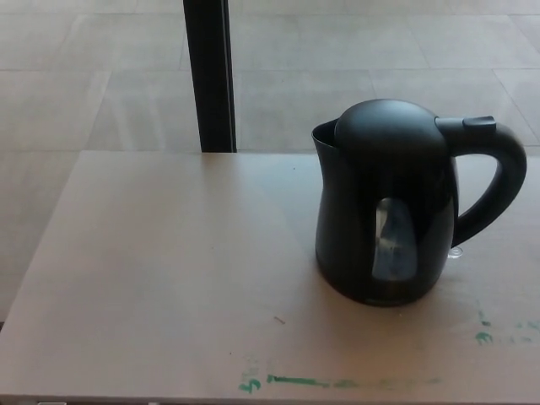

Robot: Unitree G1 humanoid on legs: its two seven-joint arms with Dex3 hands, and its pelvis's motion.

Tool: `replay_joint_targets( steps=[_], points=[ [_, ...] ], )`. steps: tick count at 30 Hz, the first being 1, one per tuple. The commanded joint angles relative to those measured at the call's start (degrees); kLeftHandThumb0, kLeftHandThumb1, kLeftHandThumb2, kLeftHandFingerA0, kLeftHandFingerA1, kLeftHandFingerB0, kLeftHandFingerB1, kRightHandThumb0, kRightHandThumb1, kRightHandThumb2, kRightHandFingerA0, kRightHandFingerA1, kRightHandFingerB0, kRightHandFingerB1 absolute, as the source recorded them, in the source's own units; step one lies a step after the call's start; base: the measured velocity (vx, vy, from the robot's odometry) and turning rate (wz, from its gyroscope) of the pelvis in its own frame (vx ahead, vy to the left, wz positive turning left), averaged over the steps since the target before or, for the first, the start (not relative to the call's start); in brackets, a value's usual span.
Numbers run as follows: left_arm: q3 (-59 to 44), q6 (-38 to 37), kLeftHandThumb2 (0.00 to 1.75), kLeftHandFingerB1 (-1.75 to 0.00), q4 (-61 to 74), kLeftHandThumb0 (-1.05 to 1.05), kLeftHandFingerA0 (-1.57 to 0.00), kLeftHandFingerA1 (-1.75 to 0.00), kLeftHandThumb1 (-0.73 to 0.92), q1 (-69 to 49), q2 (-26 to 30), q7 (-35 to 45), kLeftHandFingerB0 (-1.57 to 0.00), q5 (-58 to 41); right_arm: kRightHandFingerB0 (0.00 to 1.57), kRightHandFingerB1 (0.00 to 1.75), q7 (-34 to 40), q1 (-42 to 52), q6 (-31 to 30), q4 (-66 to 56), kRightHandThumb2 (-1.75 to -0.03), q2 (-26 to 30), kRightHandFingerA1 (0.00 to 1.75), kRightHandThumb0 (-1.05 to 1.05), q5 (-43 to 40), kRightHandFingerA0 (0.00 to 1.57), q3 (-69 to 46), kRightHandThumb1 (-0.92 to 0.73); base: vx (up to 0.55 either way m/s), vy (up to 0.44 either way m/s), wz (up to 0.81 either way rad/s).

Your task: The robot uses its right hand to push down on the lid of a kettle kept in the middle of the desk to close it

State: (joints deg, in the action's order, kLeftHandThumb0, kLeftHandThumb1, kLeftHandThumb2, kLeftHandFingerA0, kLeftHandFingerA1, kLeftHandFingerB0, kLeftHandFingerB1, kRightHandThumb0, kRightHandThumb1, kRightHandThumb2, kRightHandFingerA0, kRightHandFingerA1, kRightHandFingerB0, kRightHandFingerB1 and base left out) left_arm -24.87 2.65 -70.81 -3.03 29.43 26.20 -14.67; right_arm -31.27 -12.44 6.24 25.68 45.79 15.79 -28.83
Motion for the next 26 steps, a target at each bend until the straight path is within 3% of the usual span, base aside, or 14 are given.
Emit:
replay_joint_targets(
  steps=[1, 2, 3, 5, 8, 11, 15, 16, 17, 18, 20, 21, 22, 26],
  points=[
    [0.22, -0.75, 0.61, -0.33, -0.29, -0.71, -0.51, -0.45, 0.71, 0.04, 0.27, -0.41, -0.32, 0.33, 0.14, 0.42, 14.25, 17.66, 8.71, 3.17, -0.98, -15.40, 0.51, -0.76, -14.34, 0.21, -17.22, -0.64, 0.00, 0.000, 0.00],
    [0.22, -0.35, 0.92, -0.47, -0.10, -0.71, -0.44, -0.57, 0.56, 0.39, 0.25, -0.69, -0.25, 0.28, 0.22, 0.30, 15.75, 19.39, 8.74, 5.04, -0.64, -18.51, 0.38, -0.66, -15.62, 0.27, -19.08, -0.78, 0.00, 0.000, 0.00],
    [0.00, 0.00, 0.62, -0.34, 0.05, -0.68, -0.46, -0.47, 0.72, 0.40, 0.28, -0.32, -0.29, -0.04, 0.24, 0.30, 16.53, 20.39, 8.69, 5.86, -0.64, -19.88, 0.37, -0.65, -15.81, 0.29, -19.81, -0.81, 0.00, 0.000, 0.00],
    [0.13, -0.22, 0.62, -0.33, -0.11, -0.69, -0.46, -0.45, 0.72, 0.93, 0.48, -0.16, -0.29, 0.14, 0.25, 0.30, 18.49, 21.68, 7.77, 6.03, -0.64, -22.21, 0.36, -0.67, -15.42, 0.30, -20.73, -0.80, 0.00, 0.000, 0.00],
    [-0.07, -0.03, 0.62, -0.34, -0.30, -0.70, -0.48, -0.48, 0.71, 1.41, 0.48, -0.21, -0.30, -0.05, 0.28, 0.31, 19.83, 23.13, 11.68, 12.68, -0.64, -24.42, 0.38, -0.68, -17.17, 0.33, -23.04, -0.79, 0.00, 0.000, 0.00],
    [0.22, -0.18, 0.61, -0.35, -0.25, -0.71, -0.49, -0.48, 0.70, 1.33, 0.49, -0.02, -0.33, 0.22, 0.24, 0.31, 18.01, 23.32, 11.56, 16.75, -0.65, -26.55, 0.37, -0.63, -20.95, 0.21, -25.47, -0.81, 0.00, 0.000, 0.00],
    [0.28, -0.19, 0.61, -0.34, -0.33, -0.71, -0.48, -0.47, 0.71, 1.81, 0.69, -0.12, -0.33, 0.29, 0.24, 0.31, 18.14, 22.43, 11.32, 21.70, -0.65, -26.31, 0.40, -0.65, -21.34, 0.29, -26.04, -0.85, 0.00, 0.000, 0.00],
    [0.20, -0.02, 0.62, -0.34, -0.14, -0.71, -0.49, -0.47, 0.72, 2.34, 0.78, -0.06, -0.31, 0.15, 0.19, 0.44, 18.57, 21.93, 9.83, 22.27, -0.96, -28.53, 0.54, -0.69, -23.13, 0.30, -27.09, -0.70, 0.00, 0.000, 0.00],
    [0.20, -0.02, 0.62, -0.34, -0.15, -0.71, -0.49, -0.47, 0.72, 2.35, 0.79, -0.06, -0.31, 0.15, 0.19, 0.44, 18.56, 21.85, 10.06, 22.57, -0.96, -28.45, 0.54, -0.69, -23.16, 0.30, -27.12, -0.70, 0.00, 0.000, 0.00],
    [0.58, -0.22, 0.62, -0.35, 1.30, -0.71, -0.46, -0.48, 0.72, 2.19, 0.88, 0.59, -0.30, 0.29, 0.23, 0.31, 16.88, 21.25, 5.98, 21.95, -0.65, -29.73, 0.51, -0.68, -26.15, 0.38, -28.57, -0.84, 0.00, 0.000, 0.00],
    [0.63, -0.27, 0.62, -0.35, 1.43, -0.70, -0.44, -0.47, 0.73, 2.42, 1.03, 0.79, -0.29, 0.30, 0.20, 0.30, 15.99, 21.03, 4.31, 21.97, -0.65, -30.31, 0.53, -0.69, -27.40, 0.37, -29.21, -0.84, 0.00, 0.000, 0.00],
    [0.52, -0.13, 0.62, -0.34, 1.42, -0.70, -0.48, -0.51, 0.72, 2.48, 0.99, 0.62, -0.31, 0.18, 0.17, 0.32, 15.59, 21.02, 4.08, 22.19, -0.69, -30.38, 0.52, -0.71, -27.83, 0.36, -29.40, -0.77, 0.00, 0.000, 0.00],
    [0.32, -0.07, 0.62, -0.35, 1.28, -0.68, -0.46, -0.50, 0.73, 2.66, 0.92, 0.42, -0.31, -0.01, 0.14, 0.43, 15.17, 20.82, 3.41, 22.66, -0.97, -30.95, 0.57, -0.69, -28.65, 0.32, -29.77, -0.66, 0.00, 0.000, 0.00],
    [0.19, -0.42, 0.62, -0.35, 0.68, -0.67, -0.48, -0.49, 0.73, 2.93, 0.66, 0.18, -0.31, -0.04, 0.13, 0.42, 14.80, 20.32, 2.99, 23.41, -0.96, -31.21, 0.56, -0.68, -29.09, 0.30, -29.56, -0.66, 0.00, 0.000, 0.00]
  ],
)
